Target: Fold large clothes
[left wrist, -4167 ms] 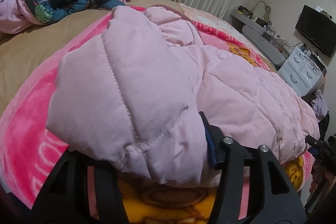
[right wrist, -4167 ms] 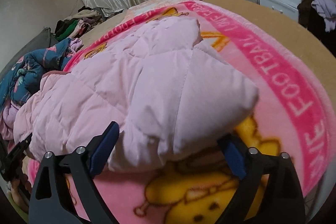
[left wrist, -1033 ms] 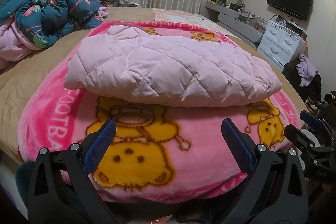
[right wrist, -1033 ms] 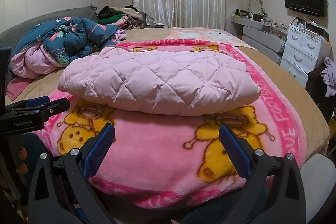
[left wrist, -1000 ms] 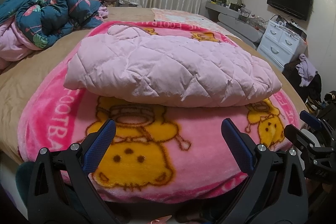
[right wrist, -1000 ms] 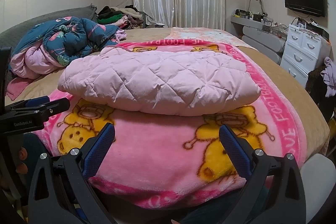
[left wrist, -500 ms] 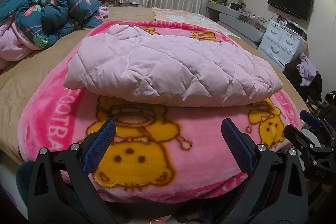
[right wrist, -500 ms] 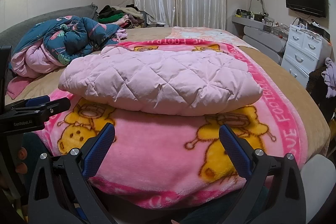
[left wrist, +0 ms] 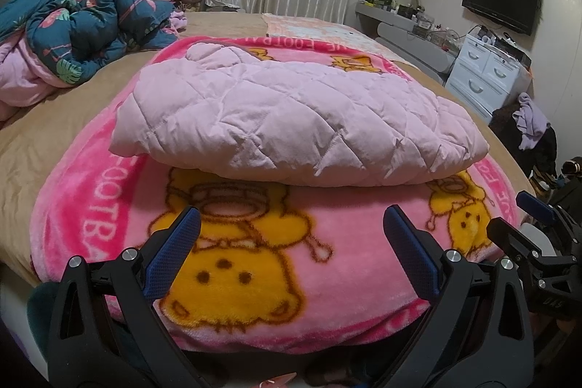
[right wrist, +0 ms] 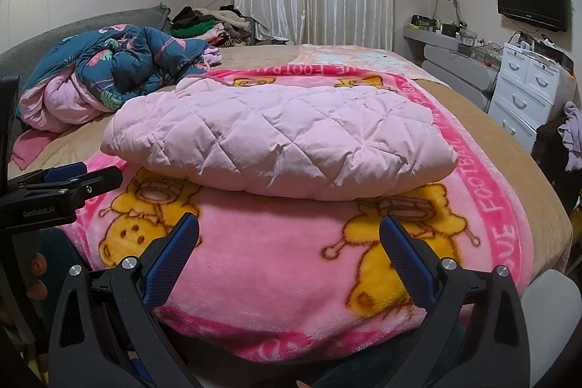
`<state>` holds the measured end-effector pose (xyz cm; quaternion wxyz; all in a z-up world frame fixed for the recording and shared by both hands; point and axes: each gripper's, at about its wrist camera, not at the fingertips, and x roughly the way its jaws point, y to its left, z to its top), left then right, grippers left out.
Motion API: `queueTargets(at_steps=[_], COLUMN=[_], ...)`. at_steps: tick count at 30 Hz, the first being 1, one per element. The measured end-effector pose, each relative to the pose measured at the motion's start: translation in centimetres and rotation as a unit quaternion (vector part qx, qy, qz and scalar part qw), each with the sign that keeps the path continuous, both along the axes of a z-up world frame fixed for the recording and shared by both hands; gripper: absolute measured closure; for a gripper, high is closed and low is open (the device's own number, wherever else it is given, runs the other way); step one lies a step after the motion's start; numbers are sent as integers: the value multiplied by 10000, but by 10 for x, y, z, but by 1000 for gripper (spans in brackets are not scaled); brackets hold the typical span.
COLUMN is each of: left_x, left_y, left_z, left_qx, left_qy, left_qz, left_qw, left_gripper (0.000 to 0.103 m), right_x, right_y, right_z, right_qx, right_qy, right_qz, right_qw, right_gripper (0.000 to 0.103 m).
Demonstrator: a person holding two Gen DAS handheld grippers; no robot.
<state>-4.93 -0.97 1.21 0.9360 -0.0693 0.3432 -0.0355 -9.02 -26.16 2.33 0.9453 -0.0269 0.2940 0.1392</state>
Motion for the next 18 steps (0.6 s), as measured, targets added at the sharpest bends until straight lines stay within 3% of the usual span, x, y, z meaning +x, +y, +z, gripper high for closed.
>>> queueTargets(at_steps=[18], left_x=[1], left_y=[-1], left_z=[-2], left_qx=[-8], left_qy=[12], left_qz=[-84], left_qw=[10000], left_gripper=[9], right_x=[1], right_y=[0], right_z=[0], right_qx=[-4], right_qy=[10], right_qz=[-3], right_qw=[10000], right_gripper=[4])
